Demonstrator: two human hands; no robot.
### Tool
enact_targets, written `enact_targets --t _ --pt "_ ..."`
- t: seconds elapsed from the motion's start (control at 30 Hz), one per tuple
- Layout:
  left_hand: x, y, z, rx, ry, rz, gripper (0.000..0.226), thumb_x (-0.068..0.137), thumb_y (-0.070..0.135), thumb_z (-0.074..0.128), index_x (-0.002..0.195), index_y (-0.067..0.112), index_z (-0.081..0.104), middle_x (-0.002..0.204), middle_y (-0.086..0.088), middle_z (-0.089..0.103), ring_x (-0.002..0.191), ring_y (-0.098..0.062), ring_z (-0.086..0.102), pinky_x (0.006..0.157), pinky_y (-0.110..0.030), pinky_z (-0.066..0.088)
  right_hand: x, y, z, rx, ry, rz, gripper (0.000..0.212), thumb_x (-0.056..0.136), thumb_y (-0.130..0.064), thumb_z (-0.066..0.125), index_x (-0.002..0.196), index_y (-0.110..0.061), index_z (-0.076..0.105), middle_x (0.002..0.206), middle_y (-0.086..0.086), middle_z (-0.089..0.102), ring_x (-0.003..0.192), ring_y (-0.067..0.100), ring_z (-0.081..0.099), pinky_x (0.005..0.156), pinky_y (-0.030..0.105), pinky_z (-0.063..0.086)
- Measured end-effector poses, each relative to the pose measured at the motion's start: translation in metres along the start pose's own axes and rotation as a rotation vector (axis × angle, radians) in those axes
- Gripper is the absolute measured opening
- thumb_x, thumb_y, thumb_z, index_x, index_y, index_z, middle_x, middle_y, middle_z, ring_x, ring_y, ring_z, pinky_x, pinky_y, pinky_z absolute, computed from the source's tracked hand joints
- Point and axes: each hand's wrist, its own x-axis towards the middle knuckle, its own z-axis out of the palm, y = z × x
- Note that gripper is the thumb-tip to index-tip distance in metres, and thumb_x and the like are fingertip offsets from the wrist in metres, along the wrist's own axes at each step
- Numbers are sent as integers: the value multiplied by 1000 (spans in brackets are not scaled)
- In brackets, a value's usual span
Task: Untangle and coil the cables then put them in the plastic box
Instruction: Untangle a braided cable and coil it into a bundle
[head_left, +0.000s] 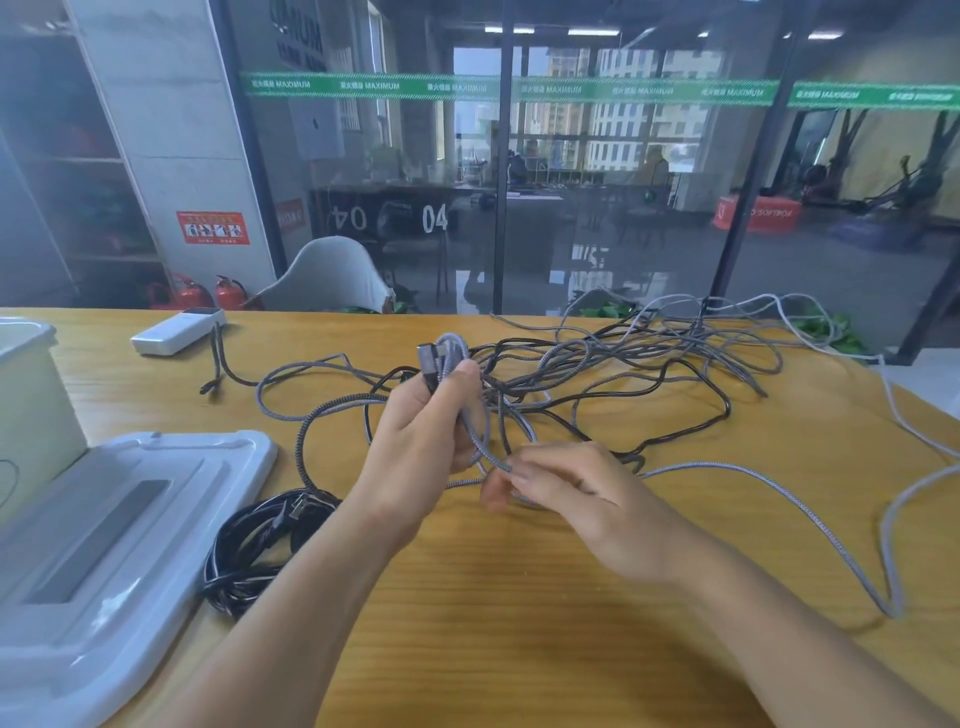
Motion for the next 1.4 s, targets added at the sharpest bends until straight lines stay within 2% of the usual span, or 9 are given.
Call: enact_targets --t 0.17,0.3,0.37,0.53,0.67,0.73,0.97,1.17,1.4 --pt "3 -4 -3 47 22 38 58 113 25 39 58 8 41 55 -1 31 51 -16 24 49 -23 25 2 4 7 -95 -45 13 39 111 -38 44 102 -20 77 93 -12 76 91 16 70 84 33 53" --pt "0 -3 1 38 -60 67 64 113 32 36 55 15 57 62 -23 50 59 -24 43 61 -32 37 4 3 17 12 -137 -3 34 109 -38 47 91 -40 75 98 1 78 100 23 71 93 38 55" --pt "-2 -1 4 -64 -124 37 64 112 34 36 55 22 61 63 -29 50 55 -24 46 61 -32 40 5 8 17 -16 -155 -6 36 109 -41 44 98 -31 77 97 2 78 100 17 71 95 36 53" --pt "-7 2 6 -444 -305 -149 35 107 37 42 77 19 43 51 3 37 38 -11 32 44 -23 35 7 19 16 -144 -224 -2 54 107 -52 39 85 -11 68 74 -15 63 68 1 56 70 12 39" --pt "-4 0 1 -524 -408 -203 34 104 38 47 75 21 45 51 11 27 38 -5 21 41 -24 19 13 38 13 -235 -135 -80 71 97 -76 41 89 -9 61 79 16 59 72 29 56 70 45 49" --pt "-2 2 -4 -525 -408 -202 33 101 38 50 73 22 45 50 13 27 40 -6 18 42 -25 15 17 45 3 -375 -105 -128 76 94 -82 39 78 -10 55 72 14 51 67 28 47 65 45 41" --pt "3 11 -23 -448 -310 -189 34 100 36 49 70 22 43 49 12 23 39 -5 17 40 -23 13 19 59 -43 -583 166 -141 57 90 -83 43 73 -30 55 69 -9 54 77 12 50 86 17 33" --pt "4 16 -33 -385 -239 -127 35 101 35 48 68 23 42 47 13 23 39 -5 16 42 -25 9 14 61 -76 -714 413 -249 49 89 -78 53 80 -30 56 81 -19 60 85 9 56 106 27 32" --pt "6 14 -32 -325 -179 -115 35 101 32 52 69 21 41 50 9 22 41 -8 15 42 -23 11 5 34 -76 -668 838 -387 51 79 -59 76 67 -15 52 61 -5 47 66 18 42 72 29 35"
